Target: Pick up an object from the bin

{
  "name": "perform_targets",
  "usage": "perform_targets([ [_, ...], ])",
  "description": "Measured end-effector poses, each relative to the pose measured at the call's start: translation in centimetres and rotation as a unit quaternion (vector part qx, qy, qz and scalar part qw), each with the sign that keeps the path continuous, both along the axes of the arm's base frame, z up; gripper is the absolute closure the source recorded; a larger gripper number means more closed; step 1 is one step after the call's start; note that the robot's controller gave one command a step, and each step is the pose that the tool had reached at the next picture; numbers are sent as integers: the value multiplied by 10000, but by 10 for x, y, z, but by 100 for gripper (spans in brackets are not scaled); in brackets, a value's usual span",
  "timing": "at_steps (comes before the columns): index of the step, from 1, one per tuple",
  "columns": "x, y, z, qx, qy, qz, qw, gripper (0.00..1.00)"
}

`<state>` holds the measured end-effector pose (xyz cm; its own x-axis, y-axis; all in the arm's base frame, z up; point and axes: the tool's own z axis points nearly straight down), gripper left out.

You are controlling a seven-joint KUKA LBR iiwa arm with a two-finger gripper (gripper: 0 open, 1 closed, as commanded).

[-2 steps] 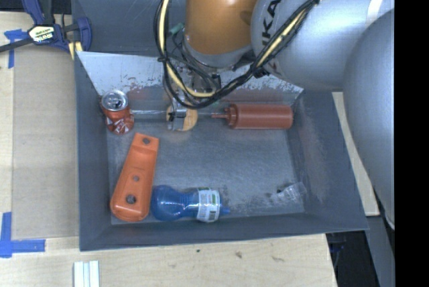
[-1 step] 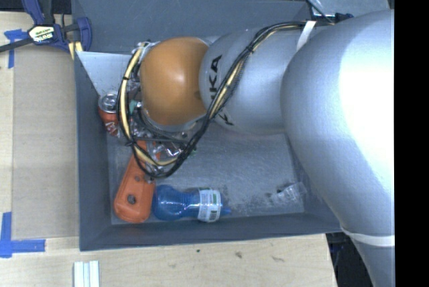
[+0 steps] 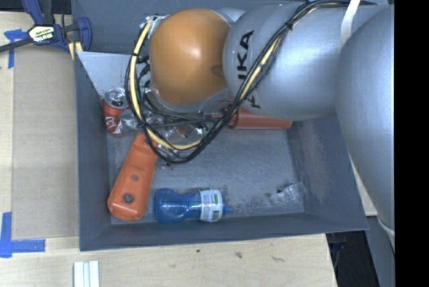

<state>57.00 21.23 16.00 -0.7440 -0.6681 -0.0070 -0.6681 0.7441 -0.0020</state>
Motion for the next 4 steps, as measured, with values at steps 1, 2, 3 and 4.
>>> perform_targets([
  [1, -7, 19, -60, -3, 31, 727, 9974, 0],
  [2, 21, 8, -90, -9, -30, 3113, 9503, 0],
  [3, 3, 22, -89, 6, 6, 2465, 9691, 100],
  [4, 3, 22, -89, 6, 6, 2461, 9692, 100],
])
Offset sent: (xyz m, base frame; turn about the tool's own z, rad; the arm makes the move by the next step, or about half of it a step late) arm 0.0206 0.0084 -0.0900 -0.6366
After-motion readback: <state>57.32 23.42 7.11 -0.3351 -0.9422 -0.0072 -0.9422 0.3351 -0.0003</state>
